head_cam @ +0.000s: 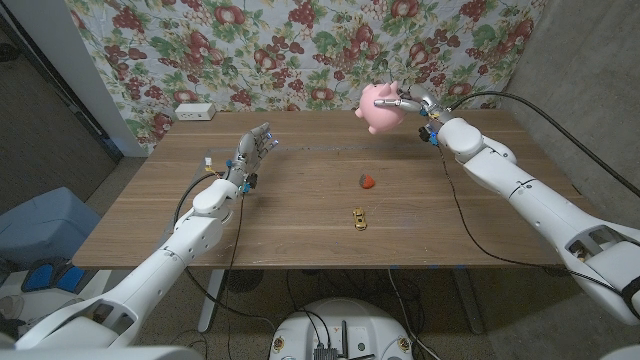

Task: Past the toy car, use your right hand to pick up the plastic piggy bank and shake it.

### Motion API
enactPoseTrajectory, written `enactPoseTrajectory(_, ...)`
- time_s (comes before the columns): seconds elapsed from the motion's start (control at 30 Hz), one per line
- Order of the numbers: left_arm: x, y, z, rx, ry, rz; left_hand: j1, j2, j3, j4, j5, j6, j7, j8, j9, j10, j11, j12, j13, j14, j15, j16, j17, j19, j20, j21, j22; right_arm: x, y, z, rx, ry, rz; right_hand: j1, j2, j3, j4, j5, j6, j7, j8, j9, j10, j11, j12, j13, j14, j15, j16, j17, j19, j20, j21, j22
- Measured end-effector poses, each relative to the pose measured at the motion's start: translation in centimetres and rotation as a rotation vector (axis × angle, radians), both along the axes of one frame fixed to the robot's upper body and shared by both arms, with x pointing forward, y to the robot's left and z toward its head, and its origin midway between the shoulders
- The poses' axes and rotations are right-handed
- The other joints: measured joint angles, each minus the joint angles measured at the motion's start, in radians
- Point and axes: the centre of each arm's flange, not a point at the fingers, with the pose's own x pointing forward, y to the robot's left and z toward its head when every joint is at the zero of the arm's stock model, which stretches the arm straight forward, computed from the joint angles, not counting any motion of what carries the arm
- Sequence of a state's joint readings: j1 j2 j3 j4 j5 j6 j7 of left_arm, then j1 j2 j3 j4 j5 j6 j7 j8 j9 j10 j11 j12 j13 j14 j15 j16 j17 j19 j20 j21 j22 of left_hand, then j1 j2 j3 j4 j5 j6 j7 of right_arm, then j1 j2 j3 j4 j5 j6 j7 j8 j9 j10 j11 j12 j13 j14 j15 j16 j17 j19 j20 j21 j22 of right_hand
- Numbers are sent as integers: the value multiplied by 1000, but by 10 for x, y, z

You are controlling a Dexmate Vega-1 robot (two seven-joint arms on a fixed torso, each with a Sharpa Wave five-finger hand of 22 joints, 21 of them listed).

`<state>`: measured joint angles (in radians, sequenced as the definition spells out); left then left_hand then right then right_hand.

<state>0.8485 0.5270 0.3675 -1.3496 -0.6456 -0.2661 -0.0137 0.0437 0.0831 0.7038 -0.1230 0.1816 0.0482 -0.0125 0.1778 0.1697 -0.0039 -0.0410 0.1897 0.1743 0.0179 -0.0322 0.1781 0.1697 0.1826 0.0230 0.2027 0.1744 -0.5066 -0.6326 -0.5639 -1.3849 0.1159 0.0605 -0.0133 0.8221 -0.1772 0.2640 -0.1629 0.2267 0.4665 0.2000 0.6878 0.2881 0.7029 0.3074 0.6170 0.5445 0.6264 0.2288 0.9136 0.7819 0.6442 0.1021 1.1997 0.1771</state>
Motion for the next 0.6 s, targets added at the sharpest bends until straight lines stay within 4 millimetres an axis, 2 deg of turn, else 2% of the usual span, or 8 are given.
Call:
enactPoseTrajectory(0.33, 2, 2, 2, -1, 1, 4, 0, 0, 0, 0, 0, 0, 0, 0, 0, 0, 0, 0, 0, 0, 0, 0, 0, 0, 0, 0, 0, 5, 2, -5, -44, 79, 16, 0, 0, 0, 0, 0, 0, 0, 0, 0, 0, 0, 0, 0, 0, 0, 0, 0, 0, 0, 0, 0)
enactPoseTrajectory(0.37, 2, 1, 2, 1, 1, 0, 0, 0, 0, 0, 0, 0, 0, 0, 0, 0, 0, 0, 0, 0, 0, 0, 0, 0, 0, 0, 0, 4, 3, 5, -59, 67, 14, 0, 0, 0, 0, 0, 0, 0, 0, 0, 0, 0, 0, 0, 0, 0, 0, 0, 0, 0, 0, 0)
enactPoseTrajectory(0.6, 5, 1, 3, -1, 2, 1, 0, 0, 0, 0, 0, 0, 0, 0, 0, 0, 0, 0, 0, 0, 0, 0, 0, 0, 0, 0, 0, 5, 2, 7, -55, 64, 1, 0, 0, 0, 0, 0, 0, 0, 0, 0, 0, 0, 0, 0, 0, 0, 0, 0, 0, 0, 0, 0)
